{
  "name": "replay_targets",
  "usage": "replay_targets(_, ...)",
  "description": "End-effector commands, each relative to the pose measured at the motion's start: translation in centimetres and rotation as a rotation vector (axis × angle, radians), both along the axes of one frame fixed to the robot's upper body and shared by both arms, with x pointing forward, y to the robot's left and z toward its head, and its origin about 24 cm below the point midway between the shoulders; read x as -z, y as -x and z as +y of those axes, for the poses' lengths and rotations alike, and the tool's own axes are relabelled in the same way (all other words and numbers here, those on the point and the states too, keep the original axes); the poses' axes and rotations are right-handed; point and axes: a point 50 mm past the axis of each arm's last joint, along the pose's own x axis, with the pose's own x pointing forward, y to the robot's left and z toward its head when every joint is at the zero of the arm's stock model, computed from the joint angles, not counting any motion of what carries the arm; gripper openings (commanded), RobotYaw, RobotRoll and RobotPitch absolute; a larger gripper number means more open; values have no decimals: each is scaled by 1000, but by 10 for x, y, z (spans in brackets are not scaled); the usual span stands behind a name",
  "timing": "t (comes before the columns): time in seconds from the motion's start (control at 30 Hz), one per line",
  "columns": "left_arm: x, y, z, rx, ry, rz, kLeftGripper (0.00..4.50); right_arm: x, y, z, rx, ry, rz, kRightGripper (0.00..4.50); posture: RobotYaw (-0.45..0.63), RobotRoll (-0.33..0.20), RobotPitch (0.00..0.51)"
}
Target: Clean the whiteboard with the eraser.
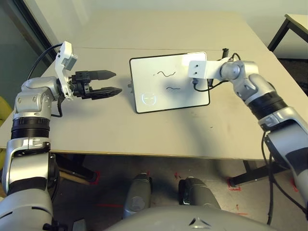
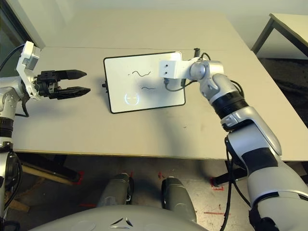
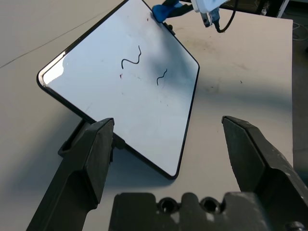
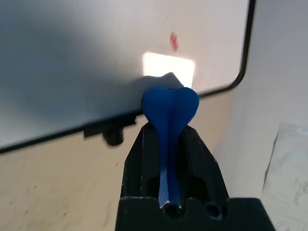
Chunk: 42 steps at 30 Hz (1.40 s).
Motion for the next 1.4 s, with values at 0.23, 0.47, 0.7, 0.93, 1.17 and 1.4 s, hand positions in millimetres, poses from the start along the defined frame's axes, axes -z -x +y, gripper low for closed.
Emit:
replay_targets(0.23, -4, -4, -3, 7, -2, -14, 4500, 0, 3, 11, -24, -45, 9, 304, 286, 0, 24)
replay_targets(0.47, -4, -3, -2, 6, -2, -18, 4500, -2, -2, 24, -40, -55, -1, 304, 286, 0, 24)
replay_targets(0.7, -4, -2, -2, 1, -1, -19, 4500, -9, -7, 42, -77, -70, -21, 304, 301, 0, 23)
replay_targets(0.93, -4, -1, -2, 0, 2, -18, 4500, -11, -9, 51, -101, -81, -23, 304, 311, 0, 26)
replay_targets(1.17, -4, 0, -1, -1, -1, -16, 4500, -13, 9, 37, -115, -133, 49, 304, 303, 0, 29)
replay_targets(1.4, -4, -2, -3, 6, -1, -14, 4500, 0, 37, 28, -120, -154, 128, 304, 288, 0, 32)
